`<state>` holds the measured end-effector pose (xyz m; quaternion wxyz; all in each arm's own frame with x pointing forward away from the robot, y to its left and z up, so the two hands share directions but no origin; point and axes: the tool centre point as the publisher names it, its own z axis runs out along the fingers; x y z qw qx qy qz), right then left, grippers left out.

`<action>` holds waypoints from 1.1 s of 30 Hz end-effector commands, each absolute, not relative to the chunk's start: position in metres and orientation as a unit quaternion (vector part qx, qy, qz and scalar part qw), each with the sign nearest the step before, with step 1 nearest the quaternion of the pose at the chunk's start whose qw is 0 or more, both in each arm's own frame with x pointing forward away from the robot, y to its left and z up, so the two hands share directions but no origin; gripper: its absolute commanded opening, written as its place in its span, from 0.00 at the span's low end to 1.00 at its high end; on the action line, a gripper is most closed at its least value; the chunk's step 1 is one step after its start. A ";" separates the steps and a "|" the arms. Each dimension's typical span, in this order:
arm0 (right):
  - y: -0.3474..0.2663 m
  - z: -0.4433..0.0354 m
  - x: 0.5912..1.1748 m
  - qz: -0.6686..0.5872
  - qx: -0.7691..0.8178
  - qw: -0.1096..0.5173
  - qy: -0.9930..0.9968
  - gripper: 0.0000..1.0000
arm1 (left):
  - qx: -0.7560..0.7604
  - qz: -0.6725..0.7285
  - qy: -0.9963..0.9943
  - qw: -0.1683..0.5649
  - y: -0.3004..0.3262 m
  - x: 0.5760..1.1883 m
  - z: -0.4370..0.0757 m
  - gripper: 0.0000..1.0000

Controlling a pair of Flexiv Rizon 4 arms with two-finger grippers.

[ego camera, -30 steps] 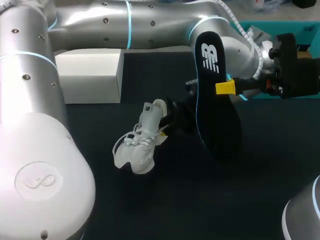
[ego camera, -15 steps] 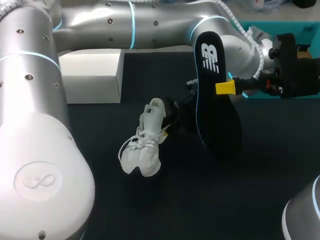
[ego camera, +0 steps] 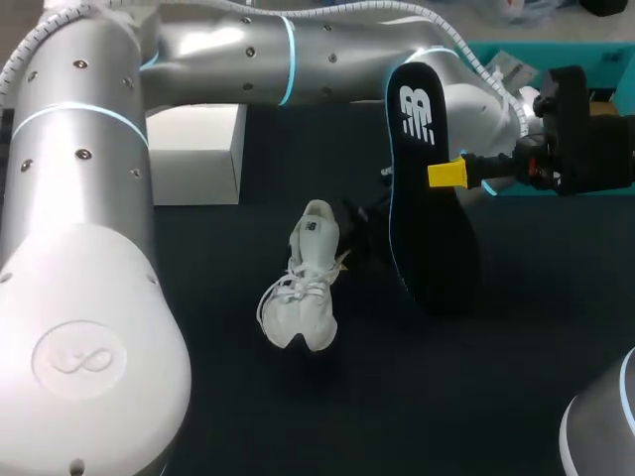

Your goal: Take the shoe out of the shoebox, open the shoe tongue, remove and reinsert the insole, then place the shoe into the shoebox

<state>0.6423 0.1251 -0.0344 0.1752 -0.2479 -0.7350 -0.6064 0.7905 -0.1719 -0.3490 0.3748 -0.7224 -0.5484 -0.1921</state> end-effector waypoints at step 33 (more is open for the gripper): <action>0.127 -0.036 0.643 -0.606 -0.248 0.175 -0.735 0.00 | -0.809 -0.018 -0.559 0.179 -0.184 0.787 -0.317 1.00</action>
